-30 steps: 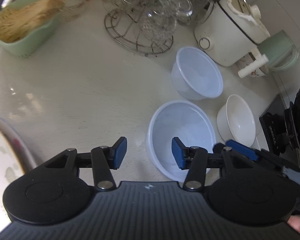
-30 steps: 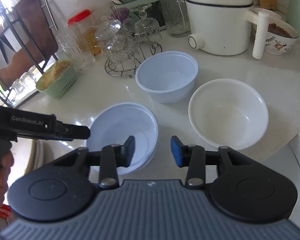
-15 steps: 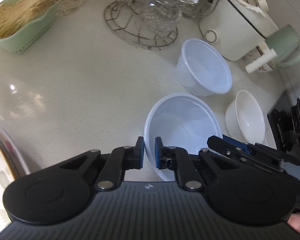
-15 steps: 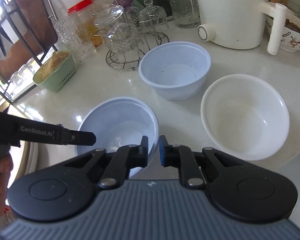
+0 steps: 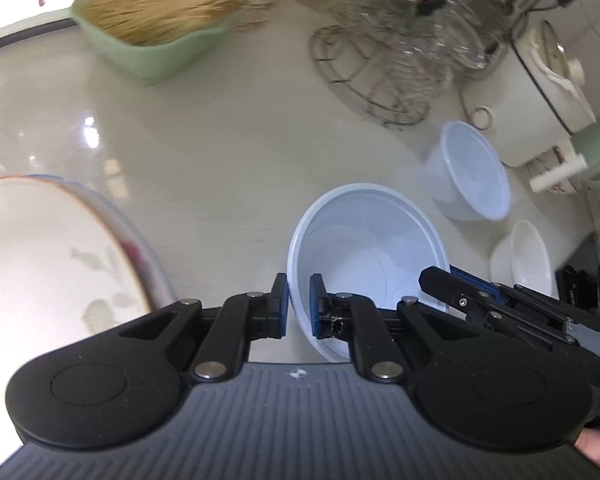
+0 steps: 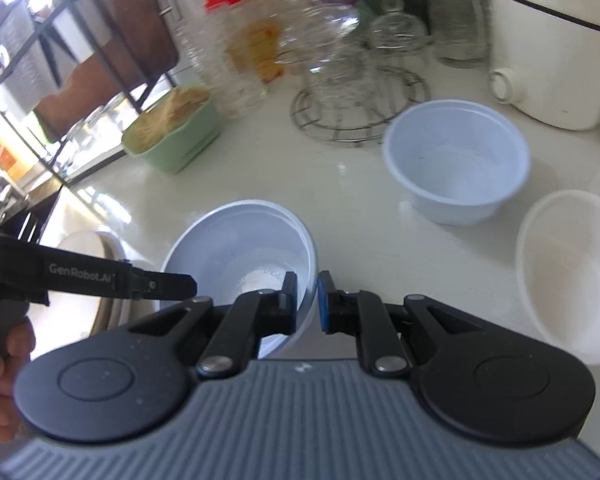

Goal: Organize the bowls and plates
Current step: 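Lift the translucent bowl with the left gripper and carry it toward the plates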

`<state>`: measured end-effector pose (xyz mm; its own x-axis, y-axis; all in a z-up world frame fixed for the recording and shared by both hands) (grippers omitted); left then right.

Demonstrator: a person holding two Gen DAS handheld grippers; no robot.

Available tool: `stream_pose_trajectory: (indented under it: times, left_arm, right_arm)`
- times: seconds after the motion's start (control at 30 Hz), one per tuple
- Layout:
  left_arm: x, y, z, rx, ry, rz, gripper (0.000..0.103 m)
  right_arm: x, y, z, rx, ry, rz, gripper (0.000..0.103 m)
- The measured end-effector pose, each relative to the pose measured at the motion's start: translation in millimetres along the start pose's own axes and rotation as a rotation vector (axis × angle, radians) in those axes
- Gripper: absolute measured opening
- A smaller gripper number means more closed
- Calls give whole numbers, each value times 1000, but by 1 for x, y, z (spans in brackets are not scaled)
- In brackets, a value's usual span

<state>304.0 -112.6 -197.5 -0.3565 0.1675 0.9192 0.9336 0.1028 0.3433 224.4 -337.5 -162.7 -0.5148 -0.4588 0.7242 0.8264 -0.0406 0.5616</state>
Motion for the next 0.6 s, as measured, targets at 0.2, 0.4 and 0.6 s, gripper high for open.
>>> stream_pose_trajectory:
  times: [0.2,0.4,0.6]
  left_arm:
    - [-2,0,14,28,30,16,13]
    - [-7,-1,17,34,39,32,14]
    - [-7,3,20,53,39,35,18]
  right_arm:
    - [-13,4,10,37,6,39,14]
    - [-21,6,14,53,-4,63,14]
    - [-24,9,16,54,6,78,15]
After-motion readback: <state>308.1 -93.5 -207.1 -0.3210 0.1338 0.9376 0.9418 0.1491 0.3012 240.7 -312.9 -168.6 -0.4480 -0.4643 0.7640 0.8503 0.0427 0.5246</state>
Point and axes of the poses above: each gripper's, at about its wrist camera, not at the fingertips, and x roughly against the way its jaws point, z to its left, y to its top, the point moved 2 cm from there along -x, roughly the way its jaws point, and after that the axes turned 9 degrees about y, right-handed, at the moved point
